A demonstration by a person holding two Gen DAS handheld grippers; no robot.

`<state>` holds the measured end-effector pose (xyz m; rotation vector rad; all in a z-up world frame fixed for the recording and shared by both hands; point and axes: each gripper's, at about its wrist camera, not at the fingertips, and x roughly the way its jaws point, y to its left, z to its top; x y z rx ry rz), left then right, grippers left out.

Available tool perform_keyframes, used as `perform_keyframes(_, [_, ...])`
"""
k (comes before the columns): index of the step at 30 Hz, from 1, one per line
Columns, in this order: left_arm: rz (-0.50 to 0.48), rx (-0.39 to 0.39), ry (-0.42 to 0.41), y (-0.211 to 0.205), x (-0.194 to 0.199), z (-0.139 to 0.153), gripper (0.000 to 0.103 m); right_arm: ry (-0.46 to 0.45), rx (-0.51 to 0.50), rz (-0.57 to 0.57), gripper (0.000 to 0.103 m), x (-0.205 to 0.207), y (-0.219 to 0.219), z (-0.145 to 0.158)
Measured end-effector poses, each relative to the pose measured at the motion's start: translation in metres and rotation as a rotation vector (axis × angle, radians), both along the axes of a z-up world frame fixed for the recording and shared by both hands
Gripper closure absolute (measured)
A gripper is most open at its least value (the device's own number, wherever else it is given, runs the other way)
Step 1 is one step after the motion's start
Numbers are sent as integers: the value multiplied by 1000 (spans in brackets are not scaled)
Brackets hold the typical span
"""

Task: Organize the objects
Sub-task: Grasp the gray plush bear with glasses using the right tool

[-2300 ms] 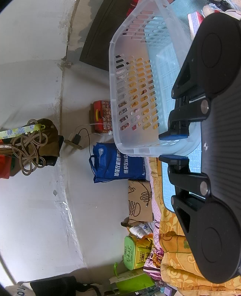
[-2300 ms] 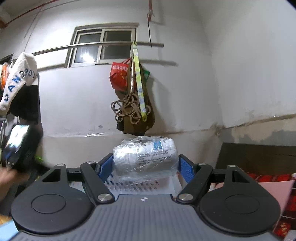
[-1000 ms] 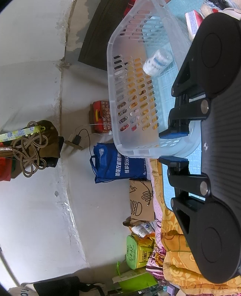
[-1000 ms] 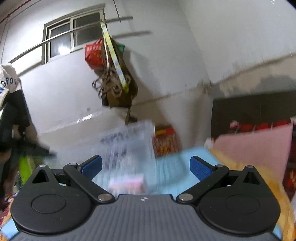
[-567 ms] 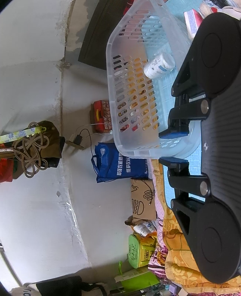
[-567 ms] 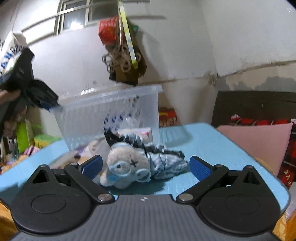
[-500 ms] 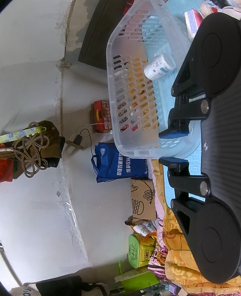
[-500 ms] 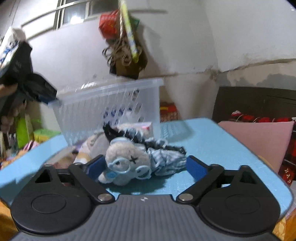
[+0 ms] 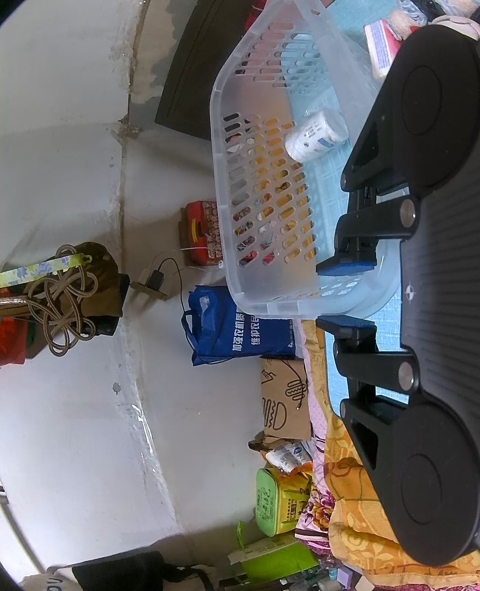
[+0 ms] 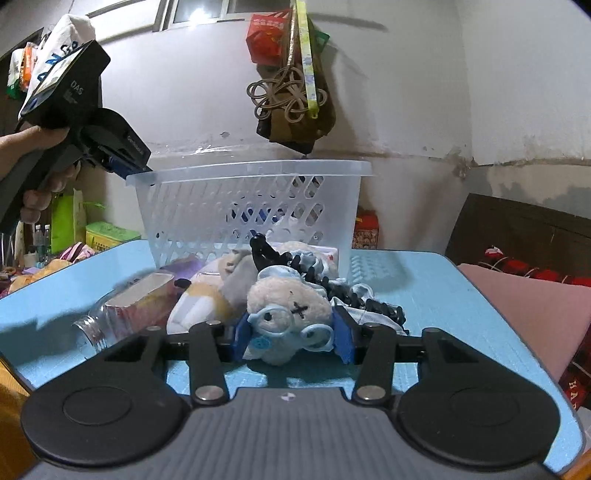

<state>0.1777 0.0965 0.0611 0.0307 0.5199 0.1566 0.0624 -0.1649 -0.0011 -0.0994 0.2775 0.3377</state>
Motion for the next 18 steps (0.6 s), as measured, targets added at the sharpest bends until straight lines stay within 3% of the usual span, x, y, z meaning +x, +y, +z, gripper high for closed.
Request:
perform_keyframes(5, [-3, -5, 1, -1, -1, 0, 76, 7, 5, 23, 57, 0, -3, 0])
perform_keyframes(18, [1, 7, -2, -1, 0, 0, 76, -107, 89, -44, 58, -21, -29, 31])
